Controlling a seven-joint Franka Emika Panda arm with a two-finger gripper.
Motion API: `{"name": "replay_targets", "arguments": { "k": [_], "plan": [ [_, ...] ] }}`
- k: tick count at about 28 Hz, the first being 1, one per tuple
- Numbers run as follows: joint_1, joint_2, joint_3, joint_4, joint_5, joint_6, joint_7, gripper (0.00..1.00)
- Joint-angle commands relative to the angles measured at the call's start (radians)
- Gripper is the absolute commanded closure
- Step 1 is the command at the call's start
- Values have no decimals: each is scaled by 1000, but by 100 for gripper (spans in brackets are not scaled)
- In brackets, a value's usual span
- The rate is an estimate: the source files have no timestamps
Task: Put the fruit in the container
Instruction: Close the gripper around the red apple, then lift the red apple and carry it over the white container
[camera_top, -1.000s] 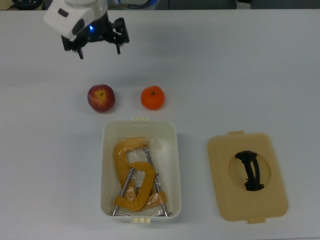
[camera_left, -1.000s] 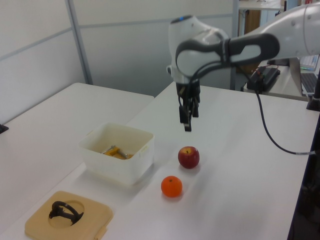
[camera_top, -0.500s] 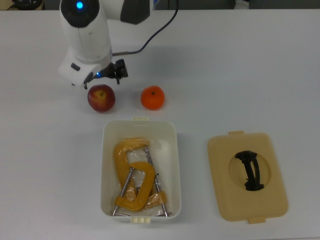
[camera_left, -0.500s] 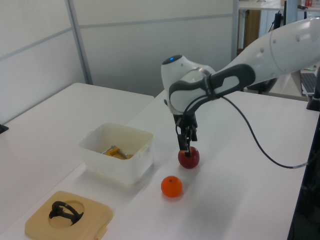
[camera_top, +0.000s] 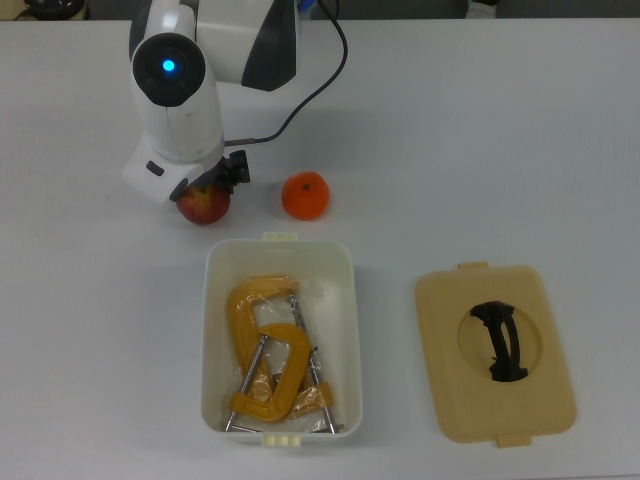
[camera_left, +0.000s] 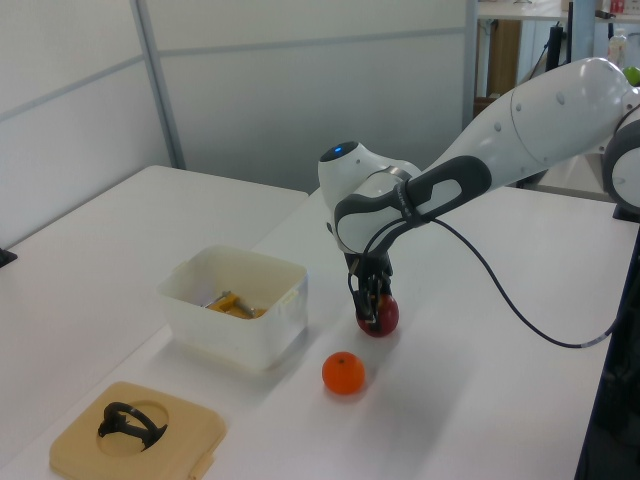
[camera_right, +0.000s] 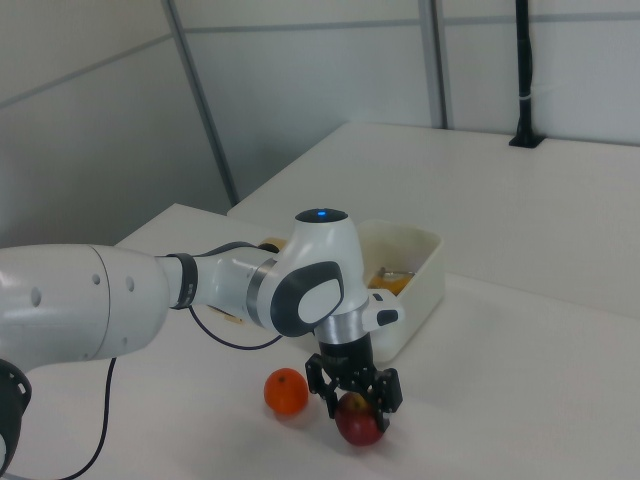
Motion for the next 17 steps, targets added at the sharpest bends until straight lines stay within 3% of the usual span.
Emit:
{"name": "replay_targets", "arguments": {
  "k": [1, 8, 17],
  "plan": [
    [-4, -28, -3, -2, -18, 0, 12, 63],
    [-10, -94, 0, 40, -25, -70, 4, 63],
    [4, -108, 8, 172, -41, -80, 75, 63]
  ]
}}
